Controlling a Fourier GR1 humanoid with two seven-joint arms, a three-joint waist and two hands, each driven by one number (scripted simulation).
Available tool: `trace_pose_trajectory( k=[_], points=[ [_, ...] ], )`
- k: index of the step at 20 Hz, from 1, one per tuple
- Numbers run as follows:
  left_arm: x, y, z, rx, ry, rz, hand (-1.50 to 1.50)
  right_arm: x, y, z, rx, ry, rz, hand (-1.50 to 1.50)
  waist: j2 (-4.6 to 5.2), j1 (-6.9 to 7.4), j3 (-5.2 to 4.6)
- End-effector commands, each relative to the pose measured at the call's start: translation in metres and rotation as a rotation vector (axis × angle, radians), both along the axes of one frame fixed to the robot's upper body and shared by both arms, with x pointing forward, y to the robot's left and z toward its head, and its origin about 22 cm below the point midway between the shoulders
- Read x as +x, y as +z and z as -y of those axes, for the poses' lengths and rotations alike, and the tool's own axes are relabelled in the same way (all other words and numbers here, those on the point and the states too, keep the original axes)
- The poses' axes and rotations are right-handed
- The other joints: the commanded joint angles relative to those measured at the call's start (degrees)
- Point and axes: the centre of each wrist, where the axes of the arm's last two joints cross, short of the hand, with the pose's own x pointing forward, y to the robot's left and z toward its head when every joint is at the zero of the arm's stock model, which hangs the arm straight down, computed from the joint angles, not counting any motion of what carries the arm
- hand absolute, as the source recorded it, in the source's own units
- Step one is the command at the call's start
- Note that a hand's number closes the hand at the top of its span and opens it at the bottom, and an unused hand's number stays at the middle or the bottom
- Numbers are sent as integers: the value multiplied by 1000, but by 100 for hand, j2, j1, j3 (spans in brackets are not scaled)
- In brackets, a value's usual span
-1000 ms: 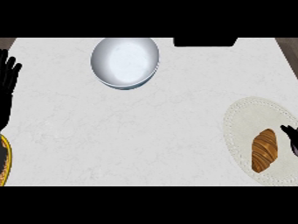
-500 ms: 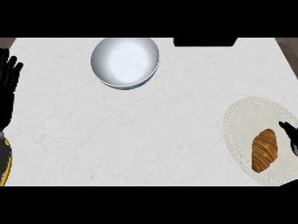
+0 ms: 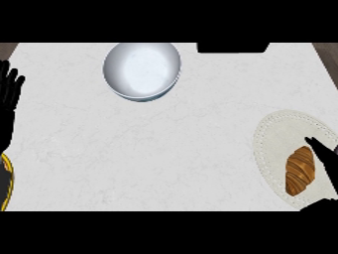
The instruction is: Pick the croissant from the placemat and place it in the bowl
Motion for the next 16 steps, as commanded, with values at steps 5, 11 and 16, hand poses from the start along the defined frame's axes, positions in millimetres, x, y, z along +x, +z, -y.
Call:
trace_pose_trajectory(
  k=[5, 11, 16],
  points=[
    [-18, -19, -4, 18, -13, 7, 0, 0, -11, 10, -12, -6, -46, -150, -3, 7, -1],
    [-7, -9, 7, -4, -1, 1, 0, 18, -31, 8, 0, -19, -45, -150, -1, 5, 0],
    [10, 3, 11, 4, 3, -2, 0, 16, -45, 21, -7, -56, -77, -150, -1, -7, 0]
  ],
)
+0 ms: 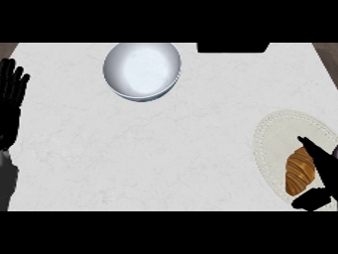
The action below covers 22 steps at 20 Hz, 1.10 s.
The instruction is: Pick the croissant from the placemat and place it in the bowl
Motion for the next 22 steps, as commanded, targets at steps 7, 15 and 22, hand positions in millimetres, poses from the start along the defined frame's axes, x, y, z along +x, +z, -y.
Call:
trace_pose_trajectory(
  k=[7, 15, 22],
  points=[
    [5, 3, -4, 5, 8, 10, 0, 4, -29, -1, -21, 14, 6, 150, 1, -5, 0],
    [8, 5, -5, -2, 4, -6, 0, 10, -34, -19, -81, 59, 108, 150, 1, -9, -1],
    [10, 12, 18, -2, -88, 28, 0, 88, 47, 25, -160, 286, 161, 150, 109, 447, 16]
  ],
)
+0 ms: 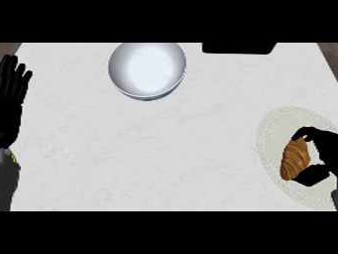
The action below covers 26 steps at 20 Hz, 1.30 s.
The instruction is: Pick the croissant from the placemat and place it in the bowl
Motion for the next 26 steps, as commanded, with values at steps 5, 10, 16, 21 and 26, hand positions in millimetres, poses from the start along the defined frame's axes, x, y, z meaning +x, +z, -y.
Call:
trace_pose_trajectory(
  k=[5, 10, 16, 21, 26],
  points=[
    [20, 22, 33, 2, -140, 60, 0, 77, 90, 26, -144, 338, 6, 150, 293, 779, 68],
    [20, 16, 35, -3, -138, 42, 0, 104, 147, 54, -151, 385, 152, 150, 253, 717, 64],
    [22, 12, 34, 14, -112, 35, 0, 133, 193, 56, -11, 495, 280, 150, 229, 656, 50],
    [19, 9, 27, 5, -94, 20, 0, 147, 229, 55, 87, 629, 424, 150, 186, 552, 41],
    [22, 10, 27, 1, -71, 14, 0, 171, 247, 24, 307, 744, 455, 150, 149, 431, 31]
  ],
)
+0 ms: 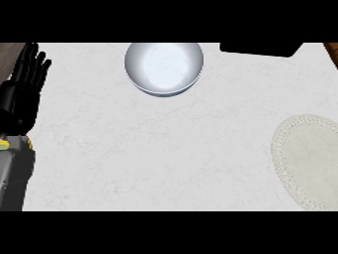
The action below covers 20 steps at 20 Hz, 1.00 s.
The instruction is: Pick the croissant from the placemat and place it in the bowl
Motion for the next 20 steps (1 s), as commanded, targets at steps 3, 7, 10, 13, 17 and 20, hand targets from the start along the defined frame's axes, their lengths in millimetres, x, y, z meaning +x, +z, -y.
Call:
trace_pose_trajectory(
  k=[3, 7, 10, 13, 17, 20],
  points=[
    [0, -1, -1, 6, 31, -15, 0, 27, 27, -40, 209, 198, -62, 150, -69, -176, -10],
    [0, 10, -11, 5, 21, -7, 0, 38, 63, -73, 212, 254, -116, 150, -90, -205, -17],
    [-6, -4, 0, 2, 37, -21, 0, 53, 37, -120, 226, 269, -156, 150, -96, -264, -16],
    [7, -1, -15, -7, 60, -24, 0, 57, 54, -148, 194, 299, -176, 150, -53, -312, -22],
    [4, 8, -11, -9, 46, -25, 0, 61, 44, -201, 138, 326, -200, 150, -93, -314, -20],
    [-13, -12, -17, -4, 57, -9, 0, 61, 57, -223, 114, 326, -238, 150, -108, -315, -24]
  ],
)
